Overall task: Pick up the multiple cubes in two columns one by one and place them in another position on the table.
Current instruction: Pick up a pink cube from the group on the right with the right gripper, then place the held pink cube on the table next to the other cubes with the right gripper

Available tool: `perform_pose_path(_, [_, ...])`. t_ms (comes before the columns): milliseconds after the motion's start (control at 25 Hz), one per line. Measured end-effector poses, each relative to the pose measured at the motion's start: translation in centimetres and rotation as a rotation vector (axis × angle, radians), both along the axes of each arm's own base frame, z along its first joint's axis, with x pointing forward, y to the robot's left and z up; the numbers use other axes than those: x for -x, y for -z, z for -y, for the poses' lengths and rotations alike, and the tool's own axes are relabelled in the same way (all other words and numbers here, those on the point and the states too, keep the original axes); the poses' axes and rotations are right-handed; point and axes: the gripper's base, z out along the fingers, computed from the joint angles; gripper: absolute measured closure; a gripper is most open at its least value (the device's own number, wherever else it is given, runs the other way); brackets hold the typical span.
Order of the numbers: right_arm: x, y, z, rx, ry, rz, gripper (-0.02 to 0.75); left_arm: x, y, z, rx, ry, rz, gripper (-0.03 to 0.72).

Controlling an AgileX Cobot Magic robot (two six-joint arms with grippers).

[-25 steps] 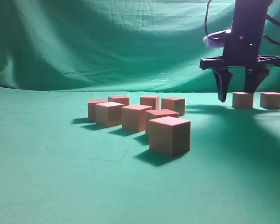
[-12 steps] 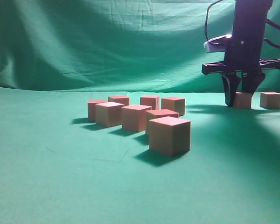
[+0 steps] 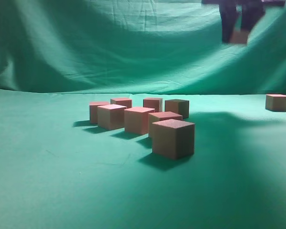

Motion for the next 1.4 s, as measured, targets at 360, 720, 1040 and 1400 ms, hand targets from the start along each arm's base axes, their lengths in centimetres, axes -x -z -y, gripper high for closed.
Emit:
perform_pose_path(360, [9.9, -13.2, -4.8, -0.098, -0.202, 0.253, 0.492, 0.0, 0.0, 0.0, 0.0, 0.0, 0.0, 0.688])
perform_pose_path(720, [21.0, -9.5, -9.5, -0.027, -0.504, 0.057, 0.492, 0.0, 0.0, 0.0, 0.0, 0.0, 0.0, 0.688])
perform_pose_path(1040, [28.4, -0.8, -14.8, 0.146, -0.864, -0.164, 0.492, 0.0, 0.0, 0.0, 0.0, 0.0, 0.0, 0.688])
perform_pose_path(1400, [30.2, 5.9, -20.1, 0.294, -1.129, -0.185, 0.492, 0.0, 0.0, 0.0, 0.0, 0.0, 0.0, 0.688])
